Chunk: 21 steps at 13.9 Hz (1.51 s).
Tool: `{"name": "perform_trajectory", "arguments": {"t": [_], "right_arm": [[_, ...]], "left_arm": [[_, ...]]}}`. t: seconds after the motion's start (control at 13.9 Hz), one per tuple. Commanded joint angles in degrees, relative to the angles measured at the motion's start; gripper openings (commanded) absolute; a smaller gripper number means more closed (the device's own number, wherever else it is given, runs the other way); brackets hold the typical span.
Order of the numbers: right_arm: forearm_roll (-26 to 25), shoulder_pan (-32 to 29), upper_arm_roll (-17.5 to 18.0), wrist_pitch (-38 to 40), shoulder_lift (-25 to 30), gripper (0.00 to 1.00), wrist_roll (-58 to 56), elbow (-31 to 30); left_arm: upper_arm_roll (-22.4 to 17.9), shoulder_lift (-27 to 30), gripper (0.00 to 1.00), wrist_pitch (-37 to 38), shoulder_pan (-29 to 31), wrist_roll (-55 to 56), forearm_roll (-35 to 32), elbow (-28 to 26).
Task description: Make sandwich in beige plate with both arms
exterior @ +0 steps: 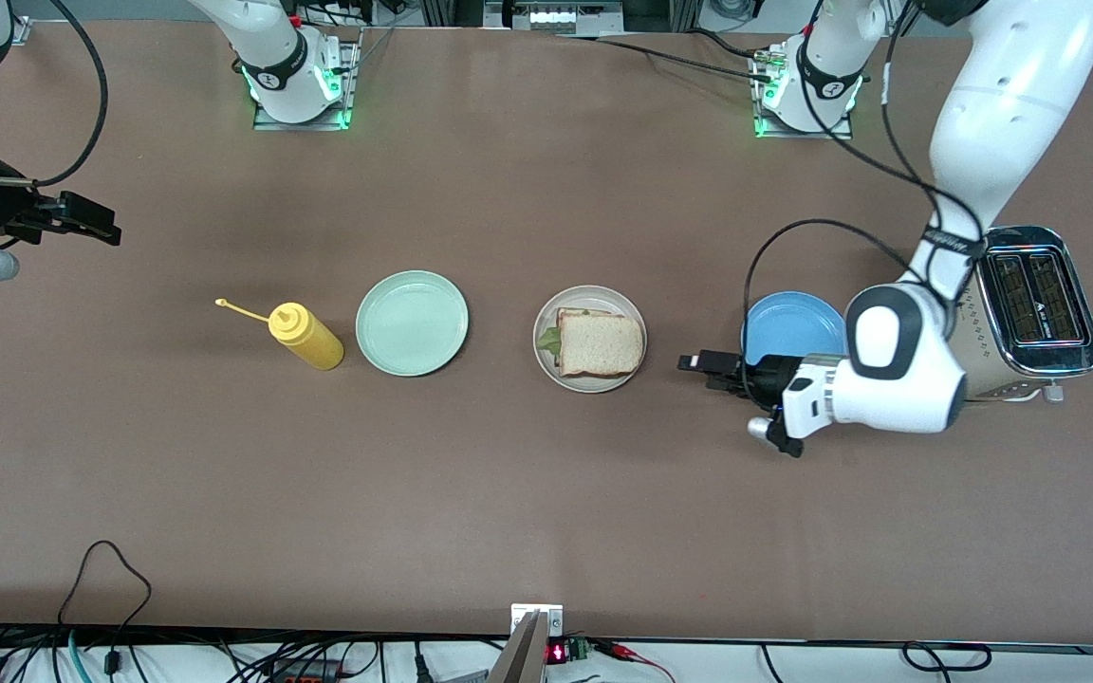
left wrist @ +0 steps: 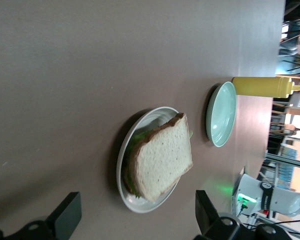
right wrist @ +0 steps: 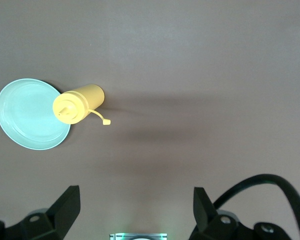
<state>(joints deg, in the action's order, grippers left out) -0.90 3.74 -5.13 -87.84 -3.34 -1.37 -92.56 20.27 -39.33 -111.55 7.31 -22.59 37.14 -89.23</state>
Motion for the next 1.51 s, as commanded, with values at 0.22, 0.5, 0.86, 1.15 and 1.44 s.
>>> {"name": "perform_trajectory", "arguments": {"t": [0.22,0.5,0.86,1.15,1.44], "right_arm": [[0.20,-0.14,-0.06,0.04,1.06,1.00,-0.12,-0.87],[0.28,-0.14,-0.06,-2.41,0.53,1.00,0.23,-0.78],[0.28,-0.05,-0.06,-4.61,0.09,1.00,0.23,-0.61],[0.28,0.03,0.03,-5.14,0.09,1.00,0.23,-0.61],[0.20,0.21,0.12,-5.23,0.18,1.00,-0.64,-0.61]], "left_arm": [[-0.41,11.01,1.00,2.12,0.34,11.58,-16.97,-1.48],[-0.41,15.23,1.00,2.12,0.34,18.45,-30.70,-0.86],[-4.60,22.69,1.00,7.48,1.94,19.86,-37.84,2.13],[-19.91,30.87,1.00,14.23,-6.86,19.95,-36.43,2.13],[-20.09,36.59,1.00,20.49,-5.55,21.35,-36.52,0.99]]}}
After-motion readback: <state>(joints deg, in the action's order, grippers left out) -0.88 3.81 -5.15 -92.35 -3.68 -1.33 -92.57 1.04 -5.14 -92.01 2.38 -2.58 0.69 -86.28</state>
